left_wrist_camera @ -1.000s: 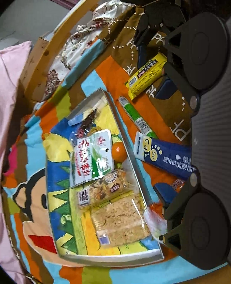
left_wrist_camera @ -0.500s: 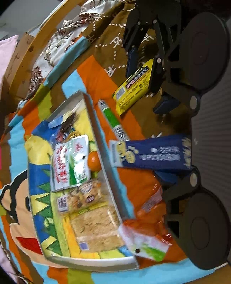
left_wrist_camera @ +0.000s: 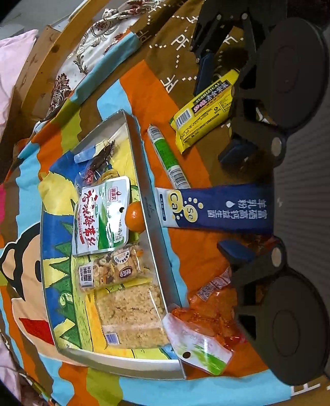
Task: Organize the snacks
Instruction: 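Grasp the blue calcium stick pack with the left gripper while the right gripper grasps the yellow wafer bar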
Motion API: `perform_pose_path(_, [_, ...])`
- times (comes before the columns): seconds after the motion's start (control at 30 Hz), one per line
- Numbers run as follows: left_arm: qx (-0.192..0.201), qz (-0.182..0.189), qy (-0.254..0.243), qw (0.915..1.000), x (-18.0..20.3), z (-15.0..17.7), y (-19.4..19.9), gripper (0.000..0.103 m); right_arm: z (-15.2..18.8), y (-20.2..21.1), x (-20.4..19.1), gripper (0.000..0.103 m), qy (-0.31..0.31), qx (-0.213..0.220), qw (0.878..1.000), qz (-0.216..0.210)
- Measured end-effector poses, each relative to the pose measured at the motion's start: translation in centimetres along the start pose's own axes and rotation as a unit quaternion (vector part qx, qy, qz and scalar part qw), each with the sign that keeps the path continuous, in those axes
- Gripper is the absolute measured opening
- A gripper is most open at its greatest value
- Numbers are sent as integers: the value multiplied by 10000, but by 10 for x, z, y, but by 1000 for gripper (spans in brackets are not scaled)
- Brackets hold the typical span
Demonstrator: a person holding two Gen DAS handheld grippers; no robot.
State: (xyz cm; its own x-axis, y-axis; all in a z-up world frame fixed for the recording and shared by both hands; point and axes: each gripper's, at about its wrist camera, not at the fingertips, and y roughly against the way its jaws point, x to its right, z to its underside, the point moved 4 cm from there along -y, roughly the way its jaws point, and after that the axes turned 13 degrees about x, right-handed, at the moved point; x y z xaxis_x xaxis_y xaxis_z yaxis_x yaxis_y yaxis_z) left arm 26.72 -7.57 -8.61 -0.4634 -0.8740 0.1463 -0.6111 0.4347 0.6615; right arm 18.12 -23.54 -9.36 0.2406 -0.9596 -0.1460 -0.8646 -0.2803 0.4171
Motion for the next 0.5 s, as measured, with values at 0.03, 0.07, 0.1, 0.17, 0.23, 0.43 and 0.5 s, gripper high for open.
perform_pose_path(0.03, [-12, -24, 7, 10000, 1, 2, 1, 58, 0, 2, -1, 58, 21, 1, 10000, -3])
perform_pose_path(0.07, [-13, -32, 20, 10000, 2, 3, 2, 55, 0, 3, -2, 57, 41, -1, 10000, -15])
perform_pose_path(0.1, [19, -55, 19, 10000, 4, 5, 5, 54, 1, 4, -3, 57, 57, -2, 10000, -37])
perform_pose_path(0.17, [55, -93, 58, 9999, 6, 7, 10, 46, 1, 8, -5, 57, 84, -6, 9999, -86])
perform_pose_path(0.23, [50, -27, 182, 9998, 9, 10, 15, 45, 2, 13, -7, 57, 132, -8, 9998, -119])
perform_pose_path(0.43, [143, -196, 220, 9995, 13, 6, 12, 68, 3, 13, -6, 69, 108, -23, 9999, 22])
perform_pose_path(0.5, [198, -211, 358, 9989, 11, 3, 7, 68, 4, 11, -5, 74, 95, -66, 9999, 47])
